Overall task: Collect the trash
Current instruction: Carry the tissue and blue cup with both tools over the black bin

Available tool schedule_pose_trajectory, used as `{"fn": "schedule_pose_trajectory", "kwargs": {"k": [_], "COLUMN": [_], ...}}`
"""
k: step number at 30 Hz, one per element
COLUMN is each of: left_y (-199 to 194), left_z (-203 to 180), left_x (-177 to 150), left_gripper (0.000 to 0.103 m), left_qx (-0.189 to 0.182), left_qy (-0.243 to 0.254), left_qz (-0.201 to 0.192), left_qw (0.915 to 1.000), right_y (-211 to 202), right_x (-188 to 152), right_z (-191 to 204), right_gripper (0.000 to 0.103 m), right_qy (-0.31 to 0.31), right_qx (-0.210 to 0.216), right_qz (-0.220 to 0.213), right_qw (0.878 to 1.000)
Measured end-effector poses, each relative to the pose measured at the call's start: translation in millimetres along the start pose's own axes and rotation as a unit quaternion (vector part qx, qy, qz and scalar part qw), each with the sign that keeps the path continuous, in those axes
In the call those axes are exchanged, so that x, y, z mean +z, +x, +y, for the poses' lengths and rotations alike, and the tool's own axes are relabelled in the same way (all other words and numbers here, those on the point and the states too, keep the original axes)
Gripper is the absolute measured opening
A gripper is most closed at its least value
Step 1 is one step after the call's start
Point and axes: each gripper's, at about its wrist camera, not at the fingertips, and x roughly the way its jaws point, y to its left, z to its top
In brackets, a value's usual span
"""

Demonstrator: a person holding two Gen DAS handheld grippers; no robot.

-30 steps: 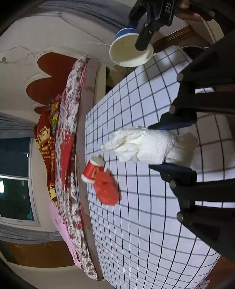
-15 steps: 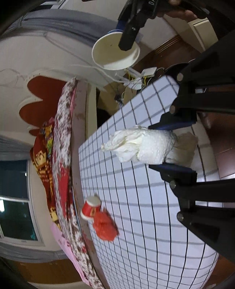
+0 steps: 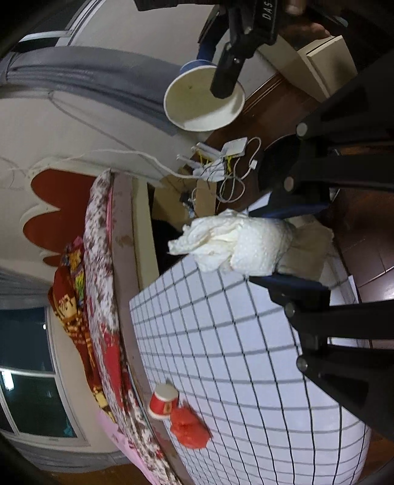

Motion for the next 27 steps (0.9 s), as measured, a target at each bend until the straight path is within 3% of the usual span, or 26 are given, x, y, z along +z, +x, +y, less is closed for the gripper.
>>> {"fn": "schedule_pose_trajectory", "kwargs": {"k": [14, 27], "left_y": [28, 56], "left_z": [-60, -94], "left_x": [-28, -51], "left_gripper": [0.035, 0.035], "left_qx": [-0.056, -0.084], "left_qy": [0.026, 0.029], "left_qz": [0.045, 0.086], "left_qw": [0.9971, 0.9923], "right_y": [7, 27], "right_x": [-46, -86], "right_z": [-41, -75], "right_gripper": [0.088, 0.088], "right_qy": [0.003, 0.025], "right_qx": [-0.004, -0.010], "right_qz": [0.050, 0.107], "right_qw": [0.999, 0.994]}}
